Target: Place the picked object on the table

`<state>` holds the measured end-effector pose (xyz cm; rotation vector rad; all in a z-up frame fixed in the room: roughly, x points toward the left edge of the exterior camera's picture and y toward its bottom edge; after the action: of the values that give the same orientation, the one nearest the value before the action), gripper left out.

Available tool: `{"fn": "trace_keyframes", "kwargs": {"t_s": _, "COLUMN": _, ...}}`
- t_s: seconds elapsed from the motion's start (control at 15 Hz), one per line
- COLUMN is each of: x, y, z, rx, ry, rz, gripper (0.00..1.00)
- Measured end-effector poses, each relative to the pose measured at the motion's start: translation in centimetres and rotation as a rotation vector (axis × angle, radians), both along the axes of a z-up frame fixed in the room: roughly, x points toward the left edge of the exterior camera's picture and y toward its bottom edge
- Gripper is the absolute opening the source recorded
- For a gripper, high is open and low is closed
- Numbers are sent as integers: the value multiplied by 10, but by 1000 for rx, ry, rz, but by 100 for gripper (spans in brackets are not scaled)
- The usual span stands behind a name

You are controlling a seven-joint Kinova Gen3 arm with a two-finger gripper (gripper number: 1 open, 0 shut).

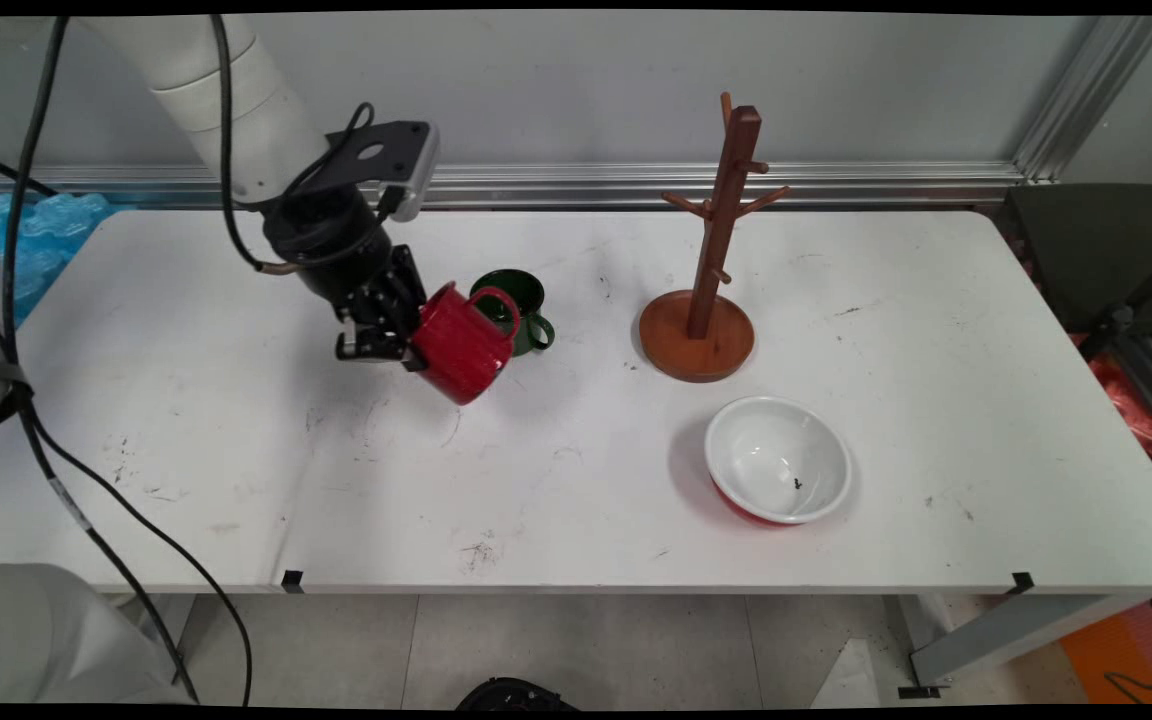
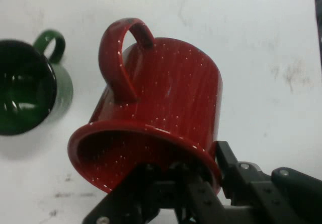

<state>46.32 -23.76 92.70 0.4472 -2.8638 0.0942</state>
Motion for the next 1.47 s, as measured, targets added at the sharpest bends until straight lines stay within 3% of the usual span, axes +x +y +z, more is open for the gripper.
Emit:
{"fn": "trace_keyframes", "kwargs": {"t_s": 0.8, "x": -10, "y": 0, "z": -19, "rx": -52, "ry": -178, "rz": -168, "gripper": 0}}
{"fn": "trace_keyframes", "kwargs": {"t_s": 1.47, "x": -26, "y": 9, "z": -48, "rx": -129, "ry": -271, "rz": -264, "gripper": 0}}
